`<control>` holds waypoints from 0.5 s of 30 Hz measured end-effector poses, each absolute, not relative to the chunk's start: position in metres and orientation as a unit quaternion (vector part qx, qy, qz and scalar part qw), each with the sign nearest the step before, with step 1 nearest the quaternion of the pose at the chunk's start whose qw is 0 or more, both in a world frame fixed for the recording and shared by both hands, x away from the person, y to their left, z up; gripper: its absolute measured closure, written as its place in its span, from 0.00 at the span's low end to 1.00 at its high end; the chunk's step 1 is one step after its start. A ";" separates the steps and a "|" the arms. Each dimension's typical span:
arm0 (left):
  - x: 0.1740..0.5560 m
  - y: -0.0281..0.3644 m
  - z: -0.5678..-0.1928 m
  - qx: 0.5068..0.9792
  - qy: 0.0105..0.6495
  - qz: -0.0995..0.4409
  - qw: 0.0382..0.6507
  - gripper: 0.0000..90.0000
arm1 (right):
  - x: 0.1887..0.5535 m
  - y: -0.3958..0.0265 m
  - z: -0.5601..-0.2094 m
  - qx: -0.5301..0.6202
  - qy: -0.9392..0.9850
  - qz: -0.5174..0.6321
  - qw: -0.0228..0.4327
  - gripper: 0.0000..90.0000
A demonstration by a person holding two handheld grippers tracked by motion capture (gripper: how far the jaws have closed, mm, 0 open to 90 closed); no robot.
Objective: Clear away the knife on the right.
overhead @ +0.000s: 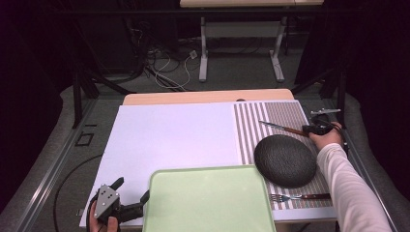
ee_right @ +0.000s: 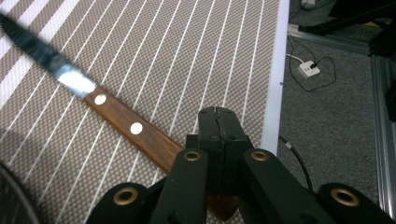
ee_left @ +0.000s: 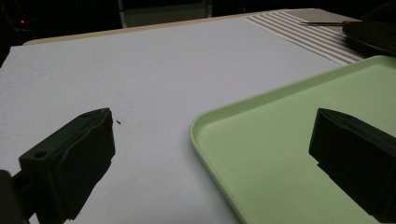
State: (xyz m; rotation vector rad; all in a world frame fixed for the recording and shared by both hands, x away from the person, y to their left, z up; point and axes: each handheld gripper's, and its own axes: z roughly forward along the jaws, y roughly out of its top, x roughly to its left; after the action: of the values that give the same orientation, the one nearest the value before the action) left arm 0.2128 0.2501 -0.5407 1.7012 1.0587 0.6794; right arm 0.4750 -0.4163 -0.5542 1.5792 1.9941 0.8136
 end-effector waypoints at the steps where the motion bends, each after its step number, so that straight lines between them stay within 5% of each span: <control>1: 0.213 0.250 -0.541 0.701 0.436 0.279 0.491 0.01 | 0.474 -0.416 -0.554 0.574 0.726 0.299 0.230 1.00; 15: 0.213 0.251 -0.540 0.703 0.432 0.280 0.491 0.01 | 0.463 -0.408 -0.551 0.557 0.747 0.298 0.209 1.00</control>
State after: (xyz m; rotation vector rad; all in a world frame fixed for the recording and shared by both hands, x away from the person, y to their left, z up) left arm 0.2127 0.2508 -0.5401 1.7067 1.0492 0.6811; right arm 0.4630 -0.4083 -0.5505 1.5489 2.0774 0.8286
